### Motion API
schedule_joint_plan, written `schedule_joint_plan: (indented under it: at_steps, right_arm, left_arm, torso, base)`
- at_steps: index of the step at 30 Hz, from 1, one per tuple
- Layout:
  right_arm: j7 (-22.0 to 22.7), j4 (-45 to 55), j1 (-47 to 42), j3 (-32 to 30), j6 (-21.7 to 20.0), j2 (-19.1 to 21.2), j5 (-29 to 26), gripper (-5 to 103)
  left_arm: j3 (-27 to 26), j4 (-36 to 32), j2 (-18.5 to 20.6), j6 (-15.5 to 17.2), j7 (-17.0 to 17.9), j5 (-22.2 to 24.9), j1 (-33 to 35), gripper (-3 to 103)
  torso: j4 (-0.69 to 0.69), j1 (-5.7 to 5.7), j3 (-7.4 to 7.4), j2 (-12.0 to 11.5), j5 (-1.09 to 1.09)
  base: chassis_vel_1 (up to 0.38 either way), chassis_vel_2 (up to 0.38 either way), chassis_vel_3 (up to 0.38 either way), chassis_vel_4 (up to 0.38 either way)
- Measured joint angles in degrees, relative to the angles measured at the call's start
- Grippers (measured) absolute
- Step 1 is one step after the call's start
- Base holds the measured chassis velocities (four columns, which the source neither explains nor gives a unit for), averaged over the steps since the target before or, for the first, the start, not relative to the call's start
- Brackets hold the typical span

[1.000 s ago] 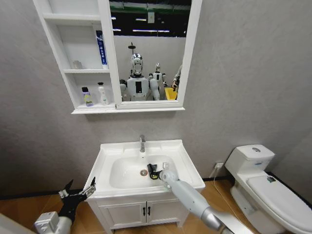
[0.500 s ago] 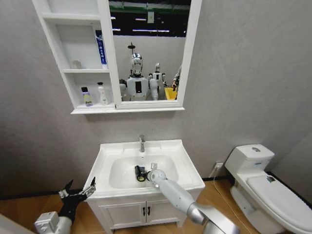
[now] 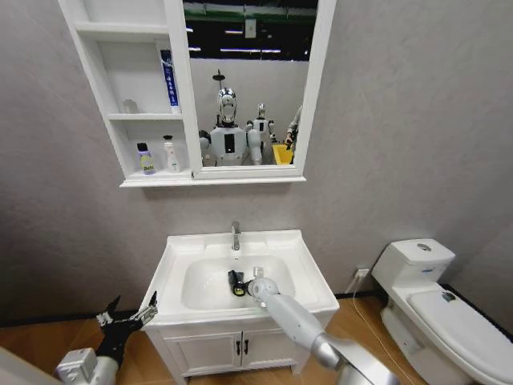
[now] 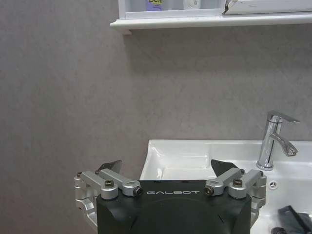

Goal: Move facial cleanser and shampoo from washbasin to cabinet, then wipe washbasin with towel.

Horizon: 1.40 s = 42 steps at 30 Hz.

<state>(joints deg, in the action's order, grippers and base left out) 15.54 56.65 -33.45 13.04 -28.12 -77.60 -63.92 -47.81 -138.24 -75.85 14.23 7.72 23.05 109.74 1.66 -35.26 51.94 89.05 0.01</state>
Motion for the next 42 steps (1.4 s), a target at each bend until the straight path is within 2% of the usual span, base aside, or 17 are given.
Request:
schedule_joint_plan:
  at_steps: [3, 7, 10, 12, 15, 18, 19, 21, 23, 25, 28, 29, 32, 33, 36, 39, 42]
  right_arm:
    - [-0.14, 0.90, -0.21, -0.10, -0.24, 1.63, -1.25, 4]
    - [-0.15, -0.85, 0.55, -0.33, -0.59, 0.44, -2.13, 4]
    - [-0.26, -2.11, 1.20, 0.70, -0.87, -1.53, -2.69, 4]
    - [-1.04, -4.60, 2.10, 1.86, -0.67, -4.42, -2.29, 4]
    - [-1.33, -5.41, 2.32, 2.22, -0.52, -5.75, -1.98, 4]
    - [-1.89, -6.89, 3.18, 3.94, -0.42, -10.80, -1.65, 4]
    - [-1.89, -6.89, 3.18, 3.94, -0.42, -10.80, -1.65, 4]
    - [-1.71, -7.18, 3.46, 4.48, -0.44, -13.24, -1.59, 4]
    - [-1.51, -7.03, 3.45, 4.56, -0.44, -13.39, -1.60, 4]
    - [-0.96, -5.70, 3.04, 4.64, -0.51, -12.72, -1.92, 4]
    - [0.44, -2.41, 1.47, 3.65, -0.87, -7.18, -3.54, 4]
    - [0.44, -2.41, 1.47, 3.65, -0.87, -7.18, -3.54, 4]
    - [1.92, 2.81, -0.10, 3.20, -1.49, -0.50, -8.20, 4]
    - [1.92, 2.81, -0.10, 3.20, -1.49, -0.50, -8.20, 4]
    - [2.28, 7.66, -1.66, 1.80, -1.63, 5.48, -9.37, 4]
    - [2.28, 8.94, -1.93, 1.31, -1.69, 7.32, -9.52, 4]
    - [1.86, 7.62, -1.30, 1.67, -1.68, 6.12, -9.16, 4]
  left_arm:
    - [0.00, 0.00, 0.00, 0.00, 0.00, 0.00, 0.00, 100]
    - [0.00, 0.00, 0.00, 0.00, -0.01, 0.00, 0.00, 100]
    - [0.00, 0.00, 0.00, 0.00, -0.02, 0.00, 0.00, 100]
    - [0.00, 0.00, 0.00, 0.00, -0.01, 0.00, 0.00, 100]
    - [0.00, 0.00, 0.00, 0.00, -0.01, 0.00, 0.00, 100]
    - [0.00, 0.00, 0.00, 0.00, -0.01, 0.00, 0.00, 100]
    - [0.00, 0.00, 0.00, 0.00, -0.01, 0.00, 0.00, 100]
    - [0.00, 0.00, 0.00, 0.00, -0.01, 0.00, 0.00, 100]
    - [0.00, 0.00, 0.00, 0.00, -0.01, 0.00, 0.00, 100]
    - [0.00, 0.00, 0.00, 0.00, -0.01, 0.00, 0.00, 100]
    - [0.00, 0.00, 0.00, 0.00, -0.01, 0.00, 0.00, 100]
    - [0.00, 0.00, 0.00, 0.00, -0.01, 0.00, 0.00, 100]
    - [0.00, 0.00, 0.00, 0.00, -0.01, 0.00, 0.00, 100]
    - [0.00, 0.00, 0.00, 0.00, -0.01, 0.00, 0.00, 100]
    - [0.00, 0.00, 0.00, 0.00, -0.01, 0.00, 0.00, 100]
    - [0.00, 0.00, 0.00, 0.00, 0.00, 0.00, 0.00, 100]
    - [0.00, 0.00, 0.00, 0.00, 0.00, 0.00, 0.00, 100]
  torso:
    - [0.02, 0.00, 0.00, 0.00, -0.01]
    - [0.02, 0.00, -0.01, 0.01, -0.04]
    - [0.02, 0.00, 0.00, 0.00, -0.02]
    - [-0.01, 0.00, -0.01, 0.01, -0.03]
    - [0.00, 0.00, 0.00, 0.00, -0.03]
    - [-0.02, 0.00, 0.01, 0.00, -0.02]
    - [-0.02, 0.00, 0.01, 0.00, -0.02]
    - [-0.04, -0.01, 0.01, 0.00, -0.02]
    - [-0.04, 0.00, 0.01, 0.00, -0.02]
    - [-0.05, -0.01, 0.01, 0.00, -0.01]
    - [-0.03, -0.01, 0.00, 0.00, 0.00]
    - [-0.03, -0.01, 0.00, 0.00, 0.00]
    - [0.02, -0.01, 0.01, 0.00, 0.00]
    - [0.02, -0.01, 0.01, 0.00, 0.00]
    - [0.00, 0.00, 0.01, 0.00, 0.01]
    - [0.03, 0.00, 0.00, 0.00, -0.03]
    - [0.02, 0.00, 0.00, 0.00, -0.01]
  base:
    - [0.000, 0.000, 0.000, 0.000]
    - [0.000, 0.000, 0.000, 0.000]
    - [0.000, 0.000, 0.000, 0.000]
    - [0.000, 0.000, 0.000, 0.000]
    - [0.000, 0.000, 0.000, 0.000]
    - [0.000, 0.000, 0.000, 0.000]
    - [0.000, 0.000, 0.000, 0.000]
    - [0.000, 0.000, 0.000, 0.000]
    - [0.000, 0.000, 0.000, 0.000]
    - [0.000, 0.000, 0.000, 0.000]
    - [0.000, 0.000, 0.000, 0.000]
    - [0.000, 0.000, 0.000, 0.000]
    - [0.000, 0.000, 0.000, 0.000]
    - [0.000, 0.000, 0.000, 0.000]
    - [0.000, 0.000, 0.000, 0.000]
    - [0.000, 0.000, 0.000, 0.000]
    - [0.000, 0.000, 0.000, 0.000]
